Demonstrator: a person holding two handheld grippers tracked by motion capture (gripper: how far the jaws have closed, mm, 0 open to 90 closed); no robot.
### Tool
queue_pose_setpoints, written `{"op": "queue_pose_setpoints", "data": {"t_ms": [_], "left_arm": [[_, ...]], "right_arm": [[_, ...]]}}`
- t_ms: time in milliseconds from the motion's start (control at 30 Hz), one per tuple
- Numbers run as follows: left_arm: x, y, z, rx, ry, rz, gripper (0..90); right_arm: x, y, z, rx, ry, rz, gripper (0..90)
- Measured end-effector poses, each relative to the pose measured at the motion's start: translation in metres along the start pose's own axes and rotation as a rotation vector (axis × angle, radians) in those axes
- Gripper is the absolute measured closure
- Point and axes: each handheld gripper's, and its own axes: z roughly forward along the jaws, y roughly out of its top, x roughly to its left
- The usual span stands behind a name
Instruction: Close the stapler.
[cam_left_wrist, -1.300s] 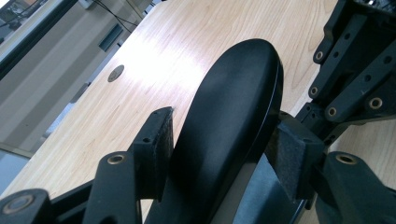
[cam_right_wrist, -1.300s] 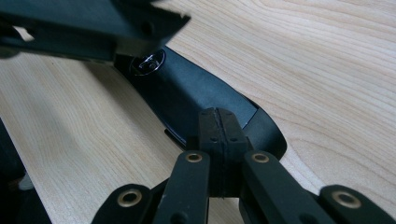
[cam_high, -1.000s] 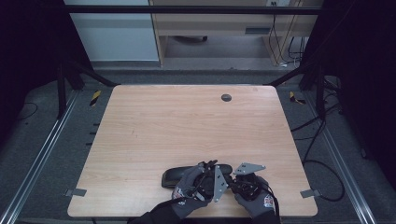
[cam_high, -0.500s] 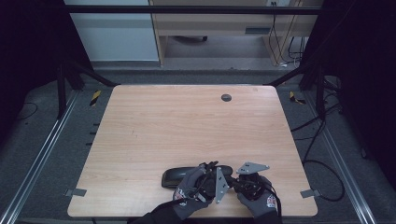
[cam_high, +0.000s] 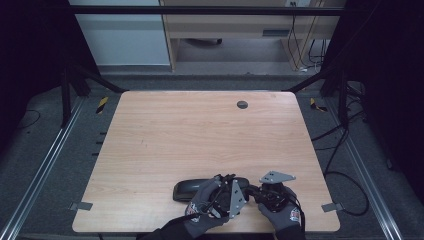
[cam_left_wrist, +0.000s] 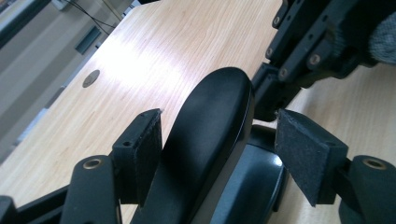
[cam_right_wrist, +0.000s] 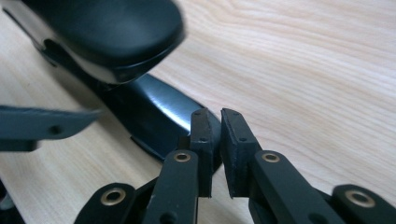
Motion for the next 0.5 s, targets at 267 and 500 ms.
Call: {"op": "queue_pose_setpoints", "data": {"t_ms": [267,500], "left_arm": [[0.008,0.003,-0.014,-0.043,-0.030,-0.060,31.6],[0.022,0.000,-0.029,-0.076,-0.010,-0.108,31.5]], "right_arm": [[-0.008,0.000,-0.005,-0.031,-0.030,0.019,82.6],[-0.014,0.002,-0.012,-0.073,-0.044,0.033,86.4]]}}
